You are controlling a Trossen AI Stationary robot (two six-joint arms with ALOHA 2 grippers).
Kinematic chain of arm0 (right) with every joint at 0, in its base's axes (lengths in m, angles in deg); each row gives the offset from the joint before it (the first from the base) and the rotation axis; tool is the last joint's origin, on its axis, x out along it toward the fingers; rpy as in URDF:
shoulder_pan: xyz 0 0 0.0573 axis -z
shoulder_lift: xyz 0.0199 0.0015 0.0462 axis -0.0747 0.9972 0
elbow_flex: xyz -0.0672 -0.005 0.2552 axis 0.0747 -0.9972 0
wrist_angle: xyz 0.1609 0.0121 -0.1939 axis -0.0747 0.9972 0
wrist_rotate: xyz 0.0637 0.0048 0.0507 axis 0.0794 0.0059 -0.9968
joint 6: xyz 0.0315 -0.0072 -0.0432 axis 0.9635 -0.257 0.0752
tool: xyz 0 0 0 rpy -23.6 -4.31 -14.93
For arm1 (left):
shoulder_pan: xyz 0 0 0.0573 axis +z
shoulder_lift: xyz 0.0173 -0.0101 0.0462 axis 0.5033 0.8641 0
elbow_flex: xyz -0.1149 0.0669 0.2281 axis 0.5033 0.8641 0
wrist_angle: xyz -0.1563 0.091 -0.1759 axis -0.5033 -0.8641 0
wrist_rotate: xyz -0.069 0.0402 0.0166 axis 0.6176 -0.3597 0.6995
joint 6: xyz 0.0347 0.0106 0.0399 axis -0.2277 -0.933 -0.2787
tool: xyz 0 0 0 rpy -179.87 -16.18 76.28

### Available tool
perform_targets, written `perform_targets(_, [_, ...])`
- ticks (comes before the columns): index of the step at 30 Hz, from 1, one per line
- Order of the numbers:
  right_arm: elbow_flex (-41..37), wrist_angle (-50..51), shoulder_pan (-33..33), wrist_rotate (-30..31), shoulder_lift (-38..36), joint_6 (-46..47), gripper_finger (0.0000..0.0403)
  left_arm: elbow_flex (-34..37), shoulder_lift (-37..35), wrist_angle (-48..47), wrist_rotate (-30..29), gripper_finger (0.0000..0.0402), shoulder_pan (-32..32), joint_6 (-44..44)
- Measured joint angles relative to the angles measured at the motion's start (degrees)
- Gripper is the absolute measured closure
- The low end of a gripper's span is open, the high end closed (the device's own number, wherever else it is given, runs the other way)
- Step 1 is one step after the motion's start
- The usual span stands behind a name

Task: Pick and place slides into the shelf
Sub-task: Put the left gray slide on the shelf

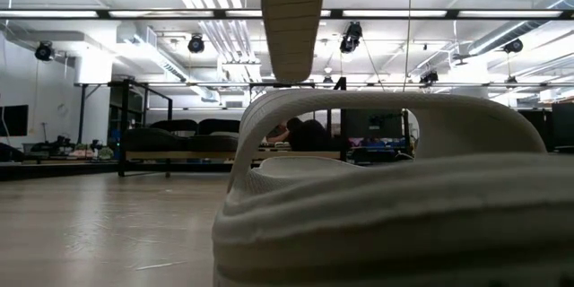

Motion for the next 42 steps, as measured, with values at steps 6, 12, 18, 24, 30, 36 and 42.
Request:
perform_targets(6, [-2.60, -9.23, 1.85, -0.07, 0.38, -3.59, 0.0391, 9.17, -7.03, 0.68, -1.30, 0.0191, 0.00, 0.04])
perform_targets(12, [-8.08, -19.04, 3.51, -1.32, 1.82, -7.19, 0.0391, 18.50, -13.67, 3.71, -2.67, 0.0191, -0.11, 4.42])
perform_targets(18, [-12.75, -30.80, 3.68, -1.05, 5.28, -12.83, 0.0391, 28.41, -19.43, 15.03, -2.65, 0.0191, -0.11, 13.65])
perform_targets(24, [-16.00, -39.02, 4.43, 1.55, 9.24, -16.96, 0.0391, 34.30, -24.61, 21.85, -2.41, 0.0191, -0.11, 16.67])
perform_targets(30, [-18.41, -41.28, 6.34, 1.49, 12.11, -15.30, 0.0390, 34.66, -27.90, 21.66, -2.36, 0.0191, -0.11, 16.87])
perform_targets(36, [-20.85, -44.13, 8.09, -3.01, 13.68, -14.62, 0.0390, 35.76, -28.54, 21.57, -2.28, 0.0191, -0.11, 18.42])
perform_targets(42, [-22.57, -46.22, 9.77, -5.15, 13.74, -13.30, 0.0390, 35.72, -28.21, 21.66, -2.28, 0.0191, -0.07, 18.00])
